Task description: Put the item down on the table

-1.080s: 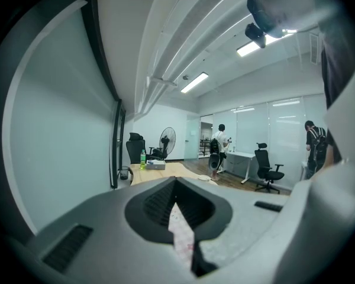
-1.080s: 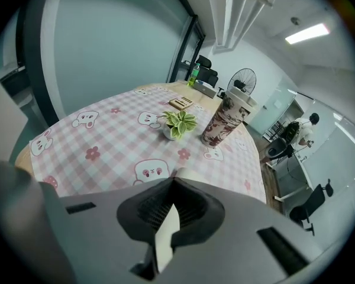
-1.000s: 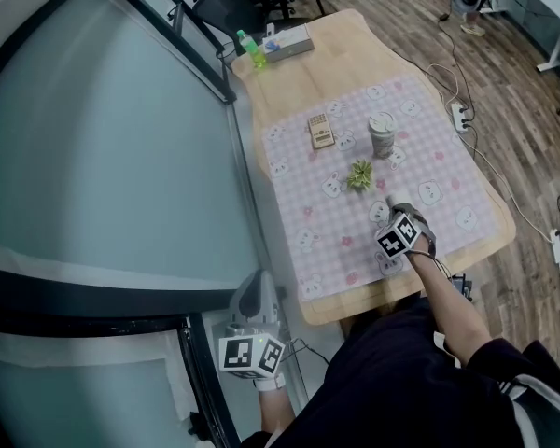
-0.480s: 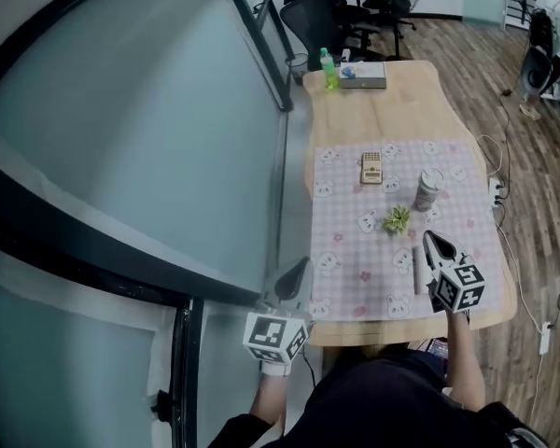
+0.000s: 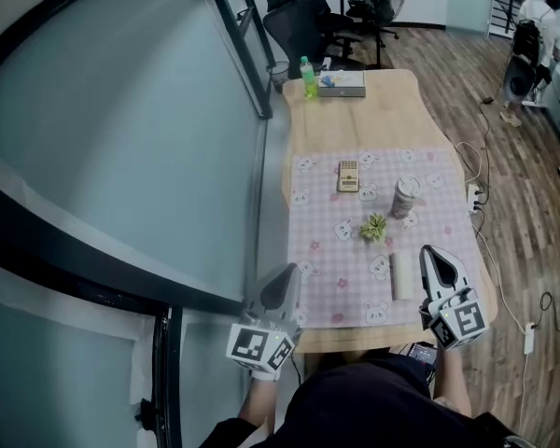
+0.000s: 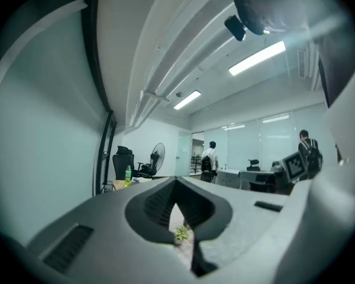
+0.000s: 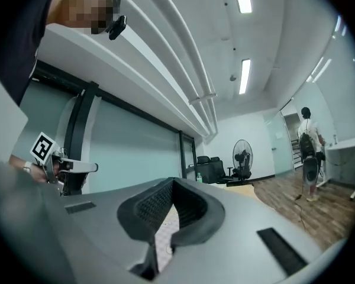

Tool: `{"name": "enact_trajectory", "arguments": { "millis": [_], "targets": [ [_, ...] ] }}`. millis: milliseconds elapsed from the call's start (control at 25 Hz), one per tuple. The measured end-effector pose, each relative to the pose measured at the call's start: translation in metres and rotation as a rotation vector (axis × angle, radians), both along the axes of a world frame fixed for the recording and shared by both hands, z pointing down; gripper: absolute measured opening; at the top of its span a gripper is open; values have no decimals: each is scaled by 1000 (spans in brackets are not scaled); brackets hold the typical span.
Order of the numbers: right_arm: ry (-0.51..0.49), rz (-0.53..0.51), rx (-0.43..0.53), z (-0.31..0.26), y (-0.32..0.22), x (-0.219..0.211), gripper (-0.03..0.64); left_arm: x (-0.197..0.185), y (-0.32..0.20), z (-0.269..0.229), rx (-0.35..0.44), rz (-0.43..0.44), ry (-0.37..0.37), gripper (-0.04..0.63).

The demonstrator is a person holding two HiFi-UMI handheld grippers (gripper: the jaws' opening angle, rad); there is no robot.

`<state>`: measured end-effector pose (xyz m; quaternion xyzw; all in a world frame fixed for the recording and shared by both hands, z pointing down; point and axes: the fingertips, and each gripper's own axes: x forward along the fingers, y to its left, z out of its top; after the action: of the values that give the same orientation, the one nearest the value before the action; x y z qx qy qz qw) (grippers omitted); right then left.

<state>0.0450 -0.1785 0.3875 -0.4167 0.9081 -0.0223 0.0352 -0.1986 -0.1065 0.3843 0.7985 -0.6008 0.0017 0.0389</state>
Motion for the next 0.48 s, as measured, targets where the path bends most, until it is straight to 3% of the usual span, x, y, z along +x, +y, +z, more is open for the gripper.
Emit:
{"name": "enact_trajectory", "arguments": {
  "millis": [280, 480],
  "targets": [
    [37, -8, 49, -14, -2, 3, 14, -7, -7, -3, -17, -29, -80, 0],
    [23, -6, 31, -18, -6, 6, 14, -16, -3, -20, 66, -123, -133, -2]
  ]
}}
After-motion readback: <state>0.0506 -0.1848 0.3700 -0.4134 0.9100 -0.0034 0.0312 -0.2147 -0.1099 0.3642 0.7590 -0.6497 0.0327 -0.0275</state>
